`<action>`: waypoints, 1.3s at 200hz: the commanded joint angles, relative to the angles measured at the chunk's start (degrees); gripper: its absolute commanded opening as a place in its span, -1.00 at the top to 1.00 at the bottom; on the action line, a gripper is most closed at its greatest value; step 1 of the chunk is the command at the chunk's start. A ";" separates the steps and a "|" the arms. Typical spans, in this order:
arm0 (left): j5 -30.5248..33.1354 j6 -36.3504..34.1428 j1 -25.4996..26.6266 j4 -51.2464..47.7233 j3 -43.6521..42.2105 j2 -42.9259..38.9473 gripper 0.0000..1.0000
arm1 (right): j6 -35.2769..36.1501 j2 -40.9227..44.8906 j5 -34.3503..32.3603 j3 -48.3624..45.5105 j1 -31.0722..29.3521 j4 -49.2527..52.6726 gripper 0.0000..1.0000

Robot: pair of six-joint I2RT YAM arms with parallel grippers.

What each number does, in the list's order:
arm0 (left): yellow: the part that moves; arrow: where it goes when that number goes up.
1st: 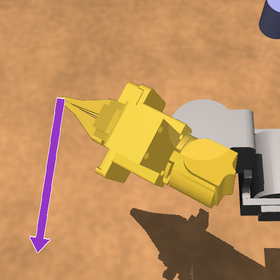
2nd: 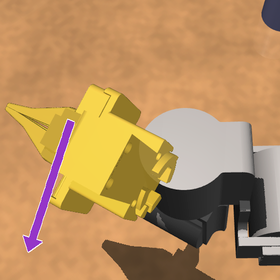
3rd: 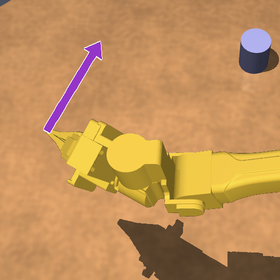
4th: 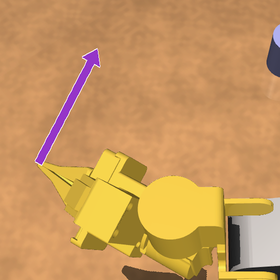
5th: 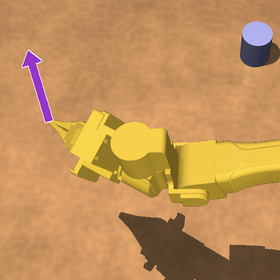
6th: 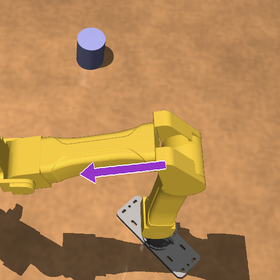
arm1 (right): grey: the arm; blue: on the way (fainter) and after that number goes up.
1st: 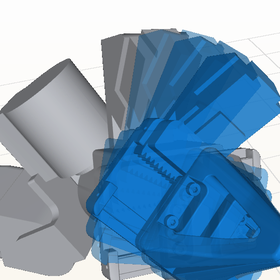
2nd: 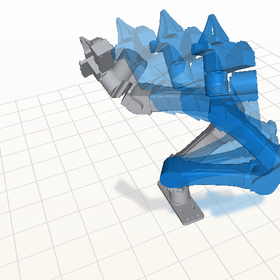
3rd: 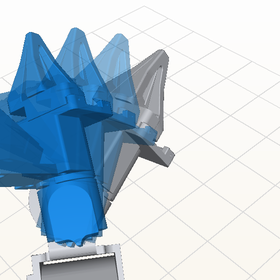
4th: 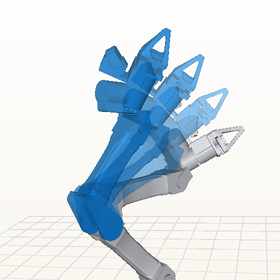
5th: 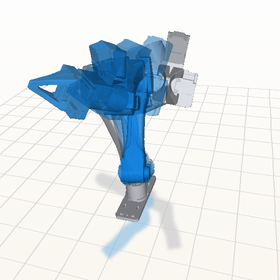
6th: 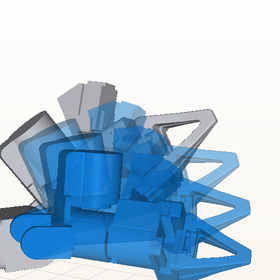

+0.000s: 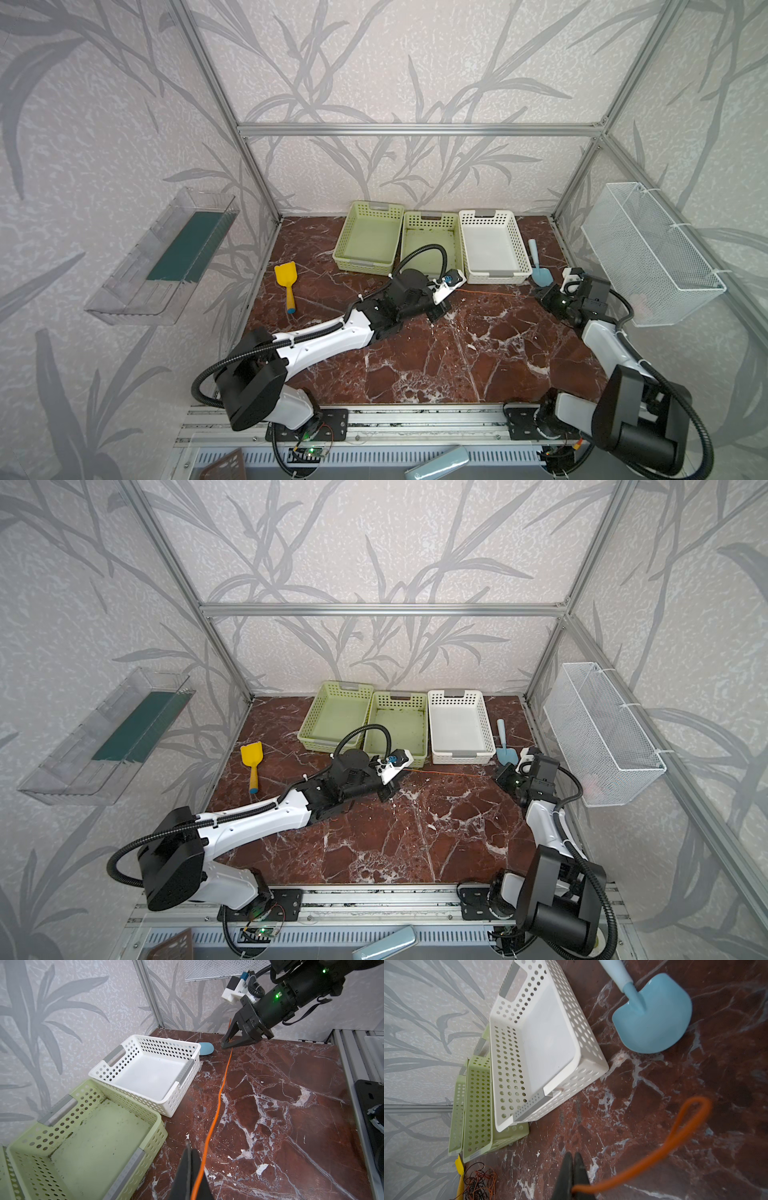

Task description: Untangle the cables

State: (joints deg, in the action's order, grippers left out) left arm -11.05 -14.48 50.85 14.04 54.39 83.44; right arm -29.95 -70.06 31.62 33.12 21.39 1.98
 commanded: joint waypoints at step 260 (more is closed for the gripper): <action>-2.58 10.42 0.48 -9.82 20.36 4.60 1.00 | 21.53 12.78 -17.84 -17.72 -58.03 -48.73 -0.38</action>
State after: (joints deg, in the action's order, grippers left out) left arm -13.17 -7.38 50.92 4.56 71.40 86.91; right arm -10.81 -53.78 22.70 15.88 -33.15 -33.69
